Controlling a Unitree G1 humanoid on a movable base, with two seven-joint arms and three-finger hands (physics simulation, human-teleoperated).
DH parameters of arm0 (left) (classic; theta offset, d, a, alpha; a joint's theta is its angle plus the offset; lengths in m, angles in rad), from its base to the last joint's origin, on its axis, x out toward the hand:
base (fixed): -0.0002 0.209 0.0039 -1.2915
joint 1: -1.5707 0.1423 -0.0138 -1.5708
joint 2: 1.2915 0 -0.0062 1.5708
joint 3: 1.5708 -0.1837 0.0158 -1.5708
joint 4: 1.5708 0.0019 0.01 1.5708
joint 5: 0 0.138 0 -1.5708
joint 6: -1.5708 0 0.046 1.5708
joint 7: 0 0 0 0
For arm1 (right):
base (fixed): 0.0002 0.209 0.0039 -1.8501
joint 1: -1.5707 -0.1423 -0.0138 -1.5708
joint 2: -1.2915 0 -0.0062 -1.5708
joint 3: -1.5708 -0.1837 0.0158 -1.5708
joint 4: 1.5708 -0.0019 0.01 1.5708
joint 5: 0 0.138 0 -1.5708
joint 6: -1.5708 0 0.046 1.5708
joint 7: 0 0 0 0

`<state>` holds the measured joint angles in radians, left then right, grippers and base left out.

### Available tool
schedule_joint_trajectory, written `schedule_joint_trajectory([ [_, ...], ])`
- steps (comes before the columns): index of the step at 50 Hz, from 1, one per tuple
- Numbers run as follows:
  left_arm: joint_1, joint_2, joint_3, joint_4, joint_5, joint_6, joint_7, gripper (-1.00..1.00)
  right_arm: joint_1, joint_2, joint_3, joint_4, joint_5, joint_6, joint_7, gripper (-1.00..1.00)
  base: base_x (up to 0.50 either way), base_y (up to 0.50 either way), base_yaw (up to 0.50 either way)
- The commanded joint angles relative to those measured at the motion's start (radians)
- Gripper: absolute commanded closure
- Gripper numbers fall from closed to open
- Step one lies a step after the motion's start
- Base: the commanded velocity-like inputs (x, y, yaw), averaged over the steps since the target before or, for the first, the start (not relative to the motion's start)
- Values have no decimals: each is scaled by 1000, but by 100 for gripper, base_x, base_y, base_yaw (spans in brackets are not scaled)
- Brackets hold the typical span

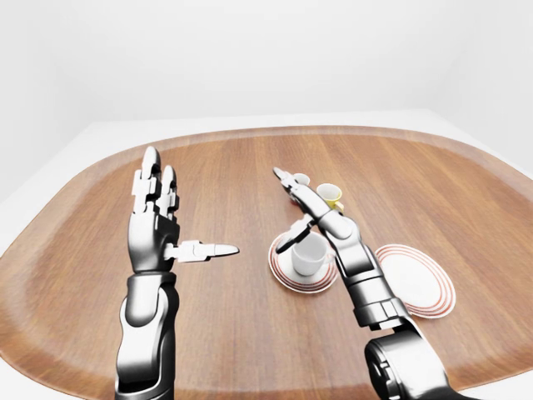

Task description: Put the white mug on the left plate.

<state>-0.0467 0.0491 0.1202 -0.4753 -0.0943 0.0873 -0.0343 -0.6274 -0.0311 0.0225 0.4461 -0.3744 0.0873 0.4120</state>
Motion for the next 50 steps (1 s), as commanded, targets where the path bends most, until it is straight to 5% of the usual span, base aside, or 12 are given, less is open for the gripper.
schedule_joint_trajectory([
  [1, 3, -1, -3, -3, 3, 0, -1, -100, 67, -29, -9, -21, 134, 0, -5, -100, 0, 0, 0],
  [13, 4, -2, -2, -6, 4, 0, -1, -100, 208, -26, -10, 32, 138, 0, -48, -100, 0, 0, 0],
  [50, -8, 2, 1, -5, 1, 0, 3, -100, 223, -31, -14, -56, 163, 0, -31, -100, 0, 0, 0],
])
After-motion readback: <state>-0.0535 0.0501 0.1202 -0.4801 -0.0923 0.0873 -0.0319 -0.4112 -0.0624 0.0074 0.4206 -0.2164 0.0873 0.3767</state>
